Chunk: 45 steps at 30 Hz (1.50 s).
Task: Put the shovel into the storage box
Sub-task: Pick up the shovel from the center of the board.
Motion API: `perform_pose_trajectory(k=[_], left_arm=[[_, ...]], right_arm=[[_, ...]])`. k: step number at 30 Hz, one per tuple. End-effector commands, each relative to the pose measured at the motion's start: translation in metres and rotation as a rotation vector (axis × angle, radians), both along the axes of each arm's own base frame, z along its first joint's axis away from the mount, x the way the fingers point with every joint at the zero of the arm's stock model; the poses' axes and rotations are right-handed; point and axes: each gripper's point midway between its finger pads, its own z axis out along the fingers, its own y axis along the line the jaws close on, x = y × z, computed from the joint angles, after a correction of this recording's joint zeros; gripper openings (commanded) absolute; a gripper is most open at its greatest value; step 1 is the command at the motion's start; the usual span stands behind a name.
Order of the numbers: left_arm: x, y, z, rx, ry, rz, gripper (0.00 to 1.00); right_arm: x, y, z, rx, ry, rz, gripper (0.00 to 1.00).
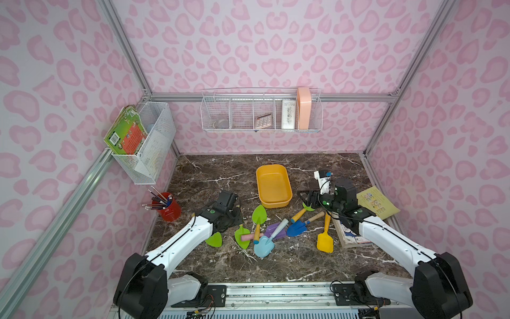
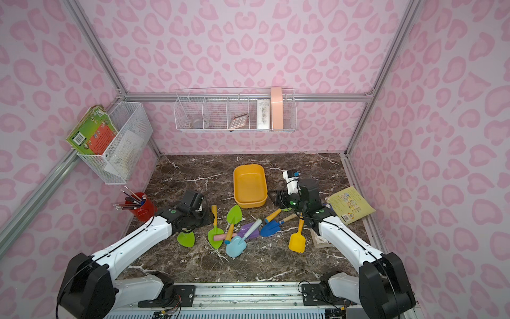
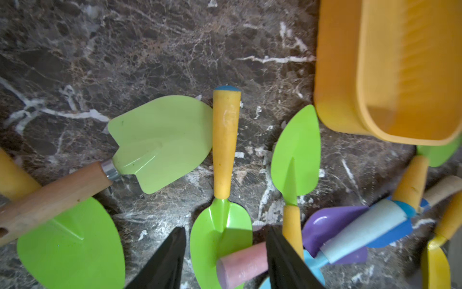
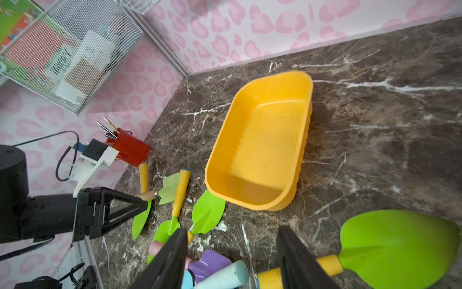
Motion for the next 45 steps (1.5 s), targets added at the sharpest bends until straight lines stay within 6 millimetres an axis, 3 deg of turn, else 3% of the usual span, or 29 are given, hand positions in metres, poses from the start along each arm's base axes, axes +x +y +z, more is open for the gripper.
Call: perform_pose_trajectory(k=[1,5,13,34,45], left_arm=[[0.010,-0.002,-0.013,0.033,0.016,0.030,0.55],[0.019,-0.013,-0.030,0.065,0.046,0.016,0.52],[0.013,-0.007,-0.055,0.148,0.115,0.045,0.46],[0.005,-0.010,-0.076,0.168,0.165,0.001,0.26],[0.016,-0.008,-0.057,0.210,0.124,-0.031,0.13]], right_arm=[[-0.008,-0.006,-0.017,-0.079,0.012,-0.038,0.53],[-0.016,-0.008,-0.025,-0.090,0.022,-0.058,0.49],[-0.024,-0.008,-0.044,-0.110,0.066,-0.071,0.49],[-0.023,0.010,-0.061,-0.095,0.103,-0.054,0.49],[-0.027,0.012,-0.067,-0.108,0.111,-0.051,0.49]])
